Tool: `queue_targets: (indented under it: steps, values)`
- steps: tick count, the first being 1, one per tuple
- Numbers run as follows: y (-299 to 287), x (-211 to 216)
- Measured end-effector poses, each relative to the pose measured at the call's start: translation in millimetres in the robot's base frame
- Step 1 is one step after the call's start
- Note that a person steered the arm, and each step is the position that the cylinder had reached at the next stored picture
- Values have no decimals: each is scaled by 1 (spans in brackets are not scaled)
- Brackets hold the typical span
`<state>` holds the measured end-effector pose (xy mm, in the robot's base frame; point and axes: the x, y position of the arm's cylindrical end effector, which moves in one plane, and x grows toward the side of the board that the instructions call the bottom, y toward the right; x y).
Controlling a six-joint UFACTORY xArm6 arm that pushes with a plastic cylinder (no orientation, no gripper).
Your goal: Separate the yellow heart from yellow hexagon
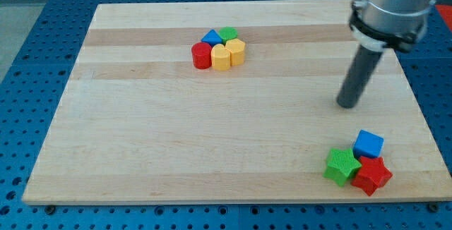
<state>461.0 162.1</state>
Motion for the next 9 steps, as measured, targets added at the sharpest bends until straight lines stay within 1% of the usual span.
queue_targets:
  steps: [1,2,3,4,5,6,7,9]
  values:
    - [-86,2]
    - [-166,-20]
    - [-227,-37]
    - [-300,-52]
    - [-335,-97]
    - [-321,-136]
    - [-275,-137]
    - [-179,-97]
